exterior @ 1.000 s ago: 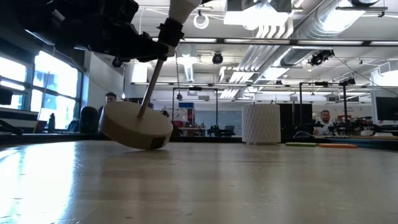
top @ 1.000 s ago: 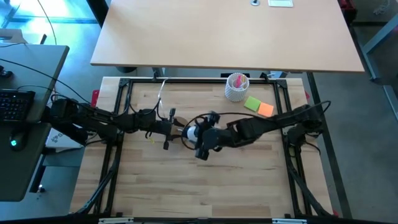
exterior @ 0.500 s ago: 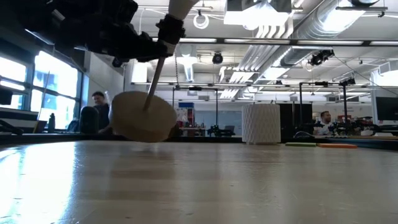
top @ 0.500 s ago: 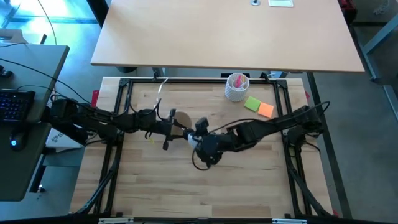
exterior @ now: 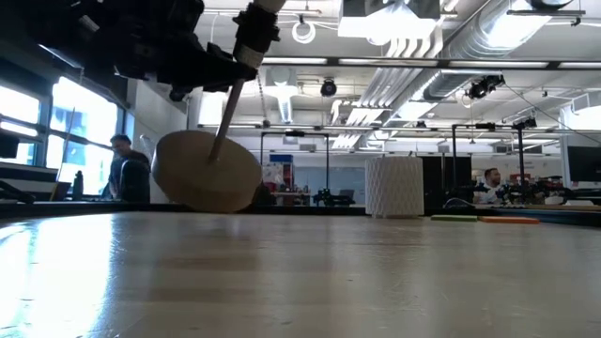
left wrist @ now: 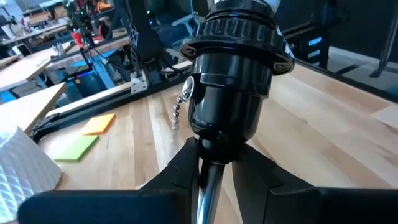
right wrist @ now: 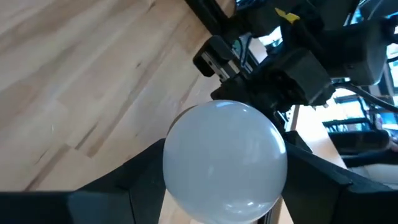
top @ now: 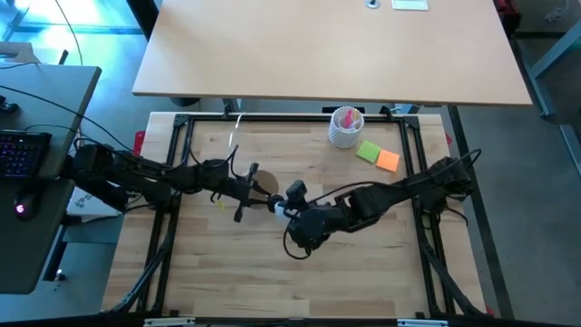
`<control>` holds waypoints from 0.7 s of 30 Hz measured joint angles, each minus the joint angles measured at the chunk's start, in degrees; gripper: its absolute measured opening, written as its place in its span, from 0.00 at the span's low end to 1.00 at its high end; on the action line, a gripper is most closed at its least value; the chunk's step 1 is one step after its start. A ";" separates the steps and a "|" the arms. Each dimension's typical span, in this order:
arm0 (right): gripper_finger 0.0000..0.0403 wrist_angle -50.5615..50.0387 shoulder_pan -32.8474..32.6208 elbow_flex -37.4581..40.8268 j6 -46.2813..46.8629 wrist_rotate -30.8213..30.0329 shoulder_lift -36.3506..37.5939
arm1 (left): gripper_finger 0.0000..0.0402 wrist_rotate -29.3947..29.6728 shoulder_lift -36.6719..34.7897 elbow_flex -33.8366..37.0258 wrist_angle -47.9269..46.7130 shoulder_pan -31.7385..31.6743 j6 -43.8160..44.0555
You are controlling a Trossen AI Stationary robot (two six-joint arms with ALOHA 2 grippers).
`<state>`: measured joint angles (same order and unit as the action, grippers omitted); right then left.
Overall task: Screw lightbulb
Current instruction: Remove the white lightbulb from the desk lamp
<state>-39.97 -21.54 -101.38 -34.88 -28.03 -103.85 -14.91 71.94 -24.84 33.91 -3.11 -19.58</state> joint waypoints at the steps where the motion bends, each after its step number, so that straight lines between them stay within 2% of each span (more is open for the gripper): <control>1: 0.63 0.15 -0.41 0.00 0.19 -0.40 0.02 | 0.14 -0.53 0.00 -0.04 0.01 -0.20 -0.02; 4: 0.63 0.43 -1.02 0.00 3.09 -1.98 0.02 | 0.14 -0.83 -0.02 -0.04 0.50 -0.77 1.31; 8: 0.63 -0.42 0.16 -0.15 13.30 -2.09 0.24 | 0.16 -0.34 0.03 0.05 1.34 -1.36 3.38; 11: 0.63 -1.07 1.52 -0.26 18.98 -1.68 0.24 | 0.33 0.76 0.07 0.24 1.52 -1.85 5.69; 16: 0.63 -1.82 3.44 -0.27 22.44 -0.45 0.24 | 0.61 0.95 0.11 0.24 1.56 -1.93 7.15; 18: 0.63 -1.76 4.01 -0.28 23.07 -0.13 0.24 | 0.67 1.05 0.35 0.24 3.12 -1.69 7.29; 21: 0.63 -1.88 4.69 -0.26 22.92 -0.08 0.24 | 0.70 2.89 1.65 0.20 6.93 -0.73 7.28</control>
<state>-41.85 -16.85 -101.65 -11.96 -28.11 -103.61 -12.02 73.59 -24.64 40.85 -3.84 -12.30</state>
